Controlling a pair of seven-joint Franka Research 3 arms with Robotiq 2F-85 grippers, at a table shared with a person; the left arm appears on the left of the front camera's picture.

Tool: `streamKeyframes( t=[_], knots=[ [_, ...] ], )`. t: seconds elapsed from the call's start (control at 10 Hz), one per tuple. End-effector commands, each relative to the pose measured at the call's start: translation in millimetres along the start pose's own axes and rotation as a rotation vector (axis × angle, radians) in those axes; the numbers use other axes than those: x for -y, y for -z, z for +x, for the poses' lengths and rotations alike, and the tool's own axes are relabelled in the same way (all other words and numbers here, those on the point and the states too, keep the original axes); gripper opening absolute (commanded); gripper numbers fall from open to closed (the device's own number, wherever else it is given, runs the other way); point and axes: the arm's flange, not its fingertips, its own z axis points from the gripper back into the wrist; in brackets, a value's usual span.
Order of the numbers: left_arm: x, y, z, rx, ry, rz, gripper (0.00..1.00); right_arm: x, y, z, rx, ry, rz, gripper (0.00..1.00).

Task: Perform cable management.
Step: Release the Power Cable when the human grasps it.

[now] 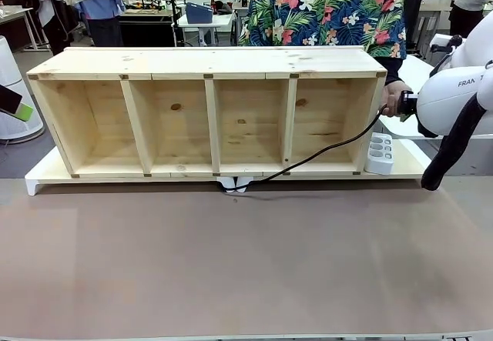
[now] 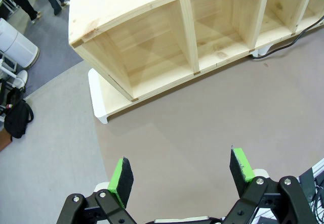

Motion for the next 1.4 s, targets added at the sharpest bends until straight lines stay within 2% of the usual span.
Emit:
streamKeyframes(
  t=[0.0, 0.2, 0.4, 0.5, 0.6, 1.3],
  knots=[
    [-0.9, 0.6, 1.0, 0.006, -0.004, -0.001, 1.00, 3.2, -0.5, 1.9, -0.020, -0.011, 0.020, 0.91],
    [-0.9, 0.6, 1.0, 0.006, -0.004, -0.001, 1.00, 3.4, -0.8, 2.1, -0.023, -0.014, 0.023, 1.00],
    [-0.9, 0.6, 1.0, 0.006, -0.004, -0.001, 1.00, 3.3, -1.2, 1.0, -0.022, -0.016, 0.020, 1.00],
    [-0.9, 0.6, 1.0, 0.006, -0.004, -0.001, 1.00, 3.2, -2.3, -0.1, 0.045, -0.035, 0.024, 1.00],
    [-0.9, 0.6, 1.0, 0.006, -0.004, -0.001, 1.00, -0.5, 0.2, -0.4, -0.005, -0.004, 0.000, 1.00],
    [-0.9, 0.6, 1.0, 0.006, -0.004, -0.001, 1.00, -0.5, 0.2, -0.4, -0.005, -0.004, 0.000, 1.00]
  ],
)
